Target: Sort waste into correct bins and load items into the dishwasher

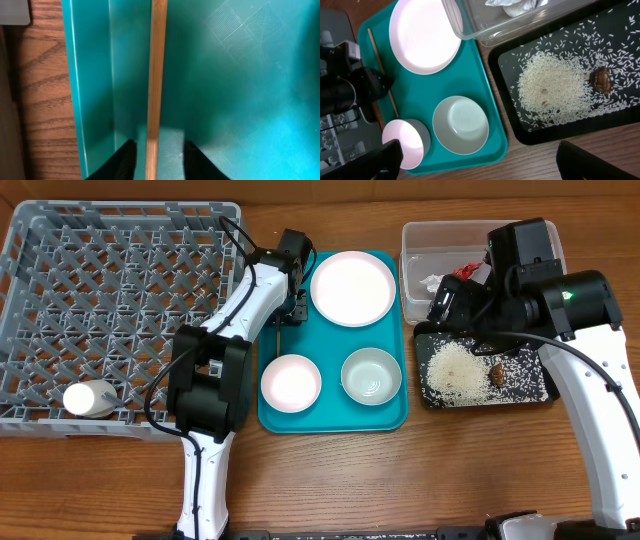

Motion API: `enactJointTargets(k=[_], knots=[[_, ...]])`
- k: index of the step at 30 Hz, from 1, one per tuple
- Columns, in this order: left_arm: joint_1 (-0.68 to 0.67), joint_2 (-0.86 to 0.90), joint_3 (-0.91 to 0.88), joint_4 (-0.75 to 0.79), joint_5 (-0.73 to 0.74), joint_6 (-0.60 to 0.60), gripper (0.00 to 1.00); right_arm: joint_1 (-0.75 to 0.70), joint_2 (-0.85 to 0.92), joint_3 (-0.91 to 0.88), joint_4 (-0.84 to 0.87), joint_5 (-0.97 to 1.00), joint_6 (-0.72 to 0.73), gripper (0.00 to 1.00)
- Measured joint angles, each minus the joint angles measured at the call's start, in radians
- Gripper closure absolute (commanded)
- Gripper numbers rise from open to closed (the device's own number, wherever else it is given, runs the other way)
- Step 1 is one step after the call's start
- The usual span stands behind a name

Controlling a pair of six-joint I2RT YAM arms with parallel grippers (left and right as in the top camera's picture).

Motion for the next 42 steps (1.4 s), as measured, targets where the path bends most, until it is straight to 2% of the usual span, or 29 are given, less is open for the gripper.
enactJointTargets(k=[10, 17, 24, 31, 33, 35, 42], knots=[[0.0, 0.0, -0.003, 0.002, 0.0, 0.0, 0.73, 0.0, 0.0, 0.0, 0.0, 0.0, 0.0, 0.0], [0.0, 0.0, -0.013, 0.008, 0.0, 0.0, 0.71, 0.0, 0.0, 0.0, 0.0, 0.0, 0.0, 0.0], [0.0, 0.0, -0.014, 0.01, 0.004, 0.0, 0.83, 0.0, 0.0, 0.0, 0.0, 0.0, 0.0, 0.0], [0.001, 0.0, -0.015, 0.01, 0.015, 0.0, 0.81, 0.0, 0.0, 0.0, 0.0, 0.0, 0.0, 0.0], [0.002, 0.0, -0.016, 0.01, 0.016, 0.0, 0.83, 0.0, 0.0, 0.0, 0.0, 0.0, 0.0, 0.0], [0.002, 0.0, -0.017, 0.011, 0.019, -0.002, 0.96, 0.0, 0.0, 0.0, 0.0, 0.0, 0.0, 0.0], [0.002, -0.003, -0.02, 0.007, 0.019, 0.001, 0.96, 0.0, 0.0, 0.0, 0.0, 0.0, 0.0, 0.0]])
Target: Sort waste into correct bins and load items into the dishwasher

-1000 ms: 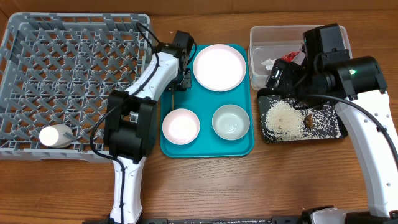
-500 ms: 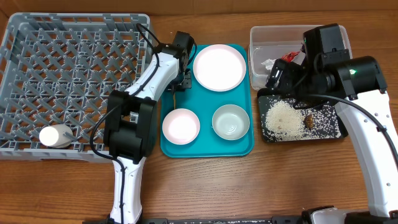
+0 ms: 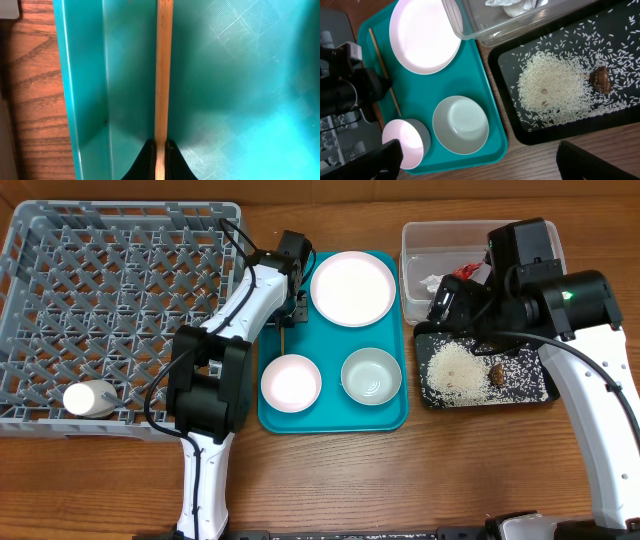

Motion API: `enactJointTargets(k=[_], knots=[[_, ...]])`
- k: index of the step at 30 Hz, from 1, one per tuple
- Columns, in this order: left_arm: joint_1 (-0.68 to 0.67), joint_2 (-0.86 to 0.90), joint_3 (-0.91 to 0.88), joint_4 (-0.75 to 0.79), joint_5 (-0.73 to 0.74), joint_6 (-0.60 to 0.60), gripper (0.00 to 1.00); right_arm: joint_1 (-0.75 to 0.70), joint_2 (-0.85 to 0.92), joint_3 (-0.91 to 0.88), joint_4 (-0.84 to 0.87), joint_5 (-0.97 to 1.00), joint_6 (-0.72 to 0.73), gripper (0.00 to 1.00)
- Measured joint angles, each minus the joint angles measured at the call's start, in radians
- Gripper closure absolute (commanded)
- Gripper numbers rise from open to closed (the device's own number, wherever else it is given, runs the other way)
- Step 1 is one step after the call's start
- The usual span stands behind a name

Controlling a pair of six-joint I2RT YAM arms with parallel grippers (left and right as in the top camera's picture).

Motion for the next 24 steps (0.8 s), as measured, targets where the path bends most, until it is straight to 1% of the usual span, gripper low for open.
enactJointTargets(k=[2, 7, 12, 18, 24], knots=[[0.0, -0.001, 0.002, -0.022, 0.0, 0.004, 0.96, 0.0, 0.0, 0.0, 0.0, 0.0, 0.0, 0.0], [0.0, 0.0, 0.047, -0.148, 0.001, 0.017, 0.96, 0.0, 0.0, 0.0, 0.0, 0.0, 0.001, 0.0], [0.0, -0.009, 0.201, -0.233, 0.003, 0.061, 0.96, 0.0, 0.0, 0.0, 0.0, 0.0, 0.0, 0.0], [0.0, -0.091, 0.326, -0.296, 0.001, 0.105, 0.96, 0.0, 0.0, 0.0, 0.0, 0.0, 0.0, 0.0], [0.008, -0.18, 0.36, -0.427, -0.039, 0.108, 0.96, 0.0, 0.0, 0.0, 0.0, 0.0, 0.0, 0.0]])
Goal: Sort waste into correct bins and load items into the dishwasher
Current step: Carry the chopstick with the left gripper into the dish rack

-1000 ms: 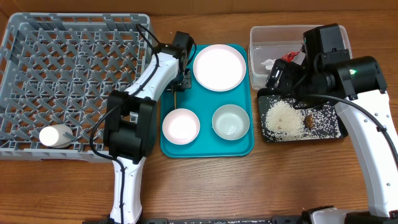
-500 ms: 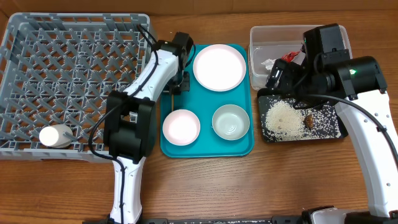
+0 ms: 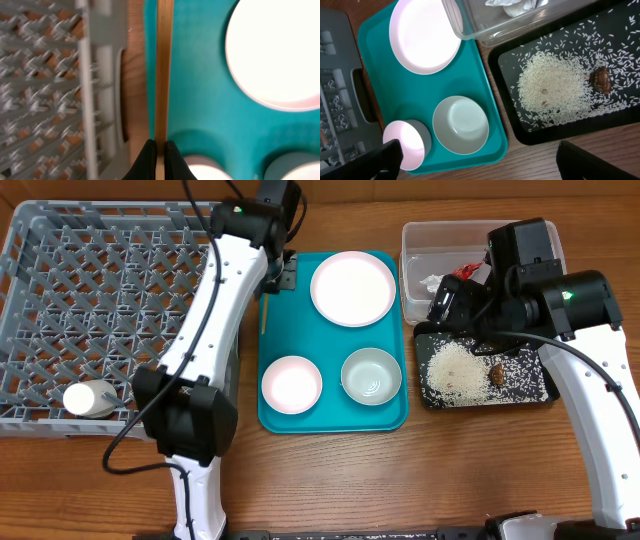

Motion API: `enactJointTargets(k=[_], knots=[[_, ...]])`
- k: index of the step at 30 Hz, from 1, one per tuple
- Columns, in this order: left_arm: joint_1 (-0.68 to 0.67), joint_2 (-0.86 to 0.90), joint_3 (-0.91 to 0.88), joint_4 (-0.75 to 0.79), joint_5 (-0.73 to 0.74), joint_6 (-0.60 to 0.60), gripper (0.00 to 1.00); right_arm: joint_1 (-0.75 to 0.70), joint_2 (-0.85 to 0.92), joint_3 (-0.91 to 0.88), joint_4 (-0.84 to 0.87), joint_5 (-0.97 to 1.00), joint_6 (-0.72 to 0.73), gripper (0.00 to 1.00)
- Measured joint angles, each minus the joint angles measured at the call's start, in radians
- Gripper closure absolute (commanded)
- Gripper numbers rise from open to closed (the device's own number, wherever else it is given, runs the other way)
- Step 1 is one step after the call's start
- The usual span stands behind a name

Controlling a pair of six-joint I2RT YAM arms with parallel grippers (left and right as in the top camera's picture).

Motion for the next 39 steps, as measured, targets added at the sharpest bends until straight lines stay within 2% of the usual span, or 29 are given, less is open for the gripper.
enactJointTargets(k=[4, 9, 17, 25, 39], knots=[[0.033, -0.026, 0.0, -0.063, -0.012, -0.003, 0.96, 0.0, 0.0, 0.0, 0.0, 0.0, 0.0, 0.0], [0.114, -0.027, -0.014, -0.06, -0.034, -0.003, 0.96, 0.0, 0.0, 0.0, 0.0, 0.0, 0.0, 0.0], [0.233, -0.027, -0.182, 0.102, -0.005, 0.027, 0.96, 0.0, 0.0, 0.0, 0.0, 0.0, 0.0, 0.0], [0.242, -0.025, -0.37, 0.244, 0.03, 0.085, 0.96, 0.0, 0.0, 0.0, 0.001, 0.0, 0.0, 0.0], [0.242, -0.025, -0.381, 0.28, 0.032, 0.186, 0.93, 0.0, 0.0, 0.0, 0.0, 0.0, 0.0, 0.0]])
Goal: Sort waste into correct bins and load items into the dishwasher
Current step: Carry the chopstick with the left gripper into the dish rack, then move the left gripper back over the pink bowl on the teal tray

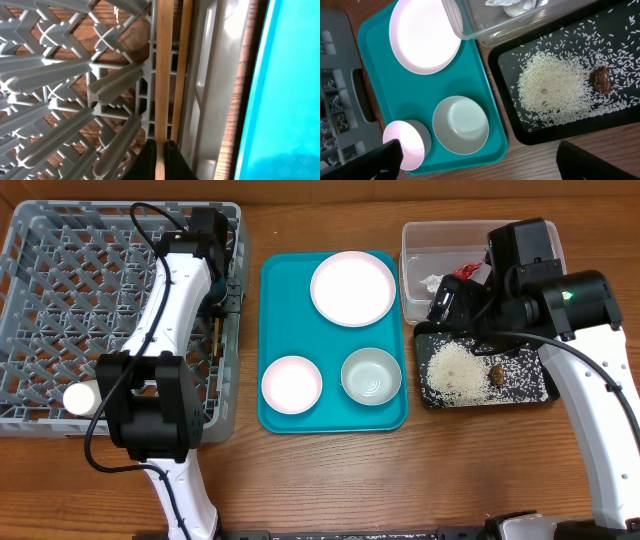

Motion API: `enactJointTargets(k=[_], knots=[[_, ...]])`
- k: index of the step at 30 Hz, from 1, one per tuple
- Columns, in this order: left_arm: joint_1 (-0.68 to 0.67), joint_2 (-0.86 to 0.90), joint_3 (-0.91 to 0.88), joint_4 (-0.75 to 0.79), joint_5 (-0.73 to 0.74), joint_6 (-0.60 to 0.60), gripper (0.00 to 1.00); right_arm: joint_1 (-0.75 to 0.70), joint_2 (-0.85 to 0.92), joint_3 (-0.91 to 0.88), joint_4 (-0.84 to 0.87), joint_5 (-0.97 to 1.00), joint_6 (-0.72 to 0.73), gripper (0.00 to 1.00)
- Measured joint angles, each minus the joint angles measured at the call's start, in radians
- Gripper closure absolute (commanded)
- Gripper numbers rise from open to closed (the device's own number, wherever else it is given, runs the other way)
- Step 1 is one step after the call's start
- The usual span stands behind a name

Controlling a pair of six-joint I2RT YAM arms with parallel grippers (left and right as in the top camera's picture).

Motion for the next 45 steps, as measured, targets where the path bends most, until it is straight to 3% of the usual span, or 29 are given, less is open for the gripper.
enactJointTargets(k=[4, 6, 15, 25, 33, 41, 43, 44, 45], knots=[[0.0, 0.0, 0.0, 0.0, 0.0, 0.003, 0.91, 0.0, 0.0, 0.0, 0.0, 0.0, -0.001, 0.0], [0.0, 0.0, 0.0, 0.0, 0.0, 0.007, 0.8, 0.0, 0.0, 0.0, 0.0, 0.0, 0.0, 0.0], [0.0, 0.0, 0.0, -0.003, 0.0, 0.007, 0.9, 0.0, 0.0, 0.0, 0.001, 0.0, 0.0, 0.0], [0.0, -0.012, 0.093, -0.153, 0.021, 0.006, 0.89, 0.0, 0.0, 0.0, 0.0, 0.0, 0.0, 0.0], [-0.047, -0.264, 0.23, -0.241, 0.073, 0.0, 0.82, 0.0, 0.0, 0.0, 0.001, 0.0, -0.001, 0.0], [-0.134, -0.55, 0.249, -0.389, 0.09, -0.091, 0.85, 0.0, 0.0, 0.0, 0.005, 0.0, 0.0, 0.0], [-0.134, -0.579, 0.249, -0.392, 0.09, -0.107, 0.8, 0.0, 0.0, 0.0, 0.011, 0.0, 0.0, 0.0], [-0.138, -0.594, 0.249, -0.397, 0.09, -0.113, 0.7, 0.0, 0.0, 0.0, 0.01, 0.0, 0.0, 0.0], [-0.143, -0.602, 0.249, -0.404, 0.091, -0.116, 0.51, 0.0, 0.0, 0.0, 0.011, 0.0, 0.001, 0.0]])
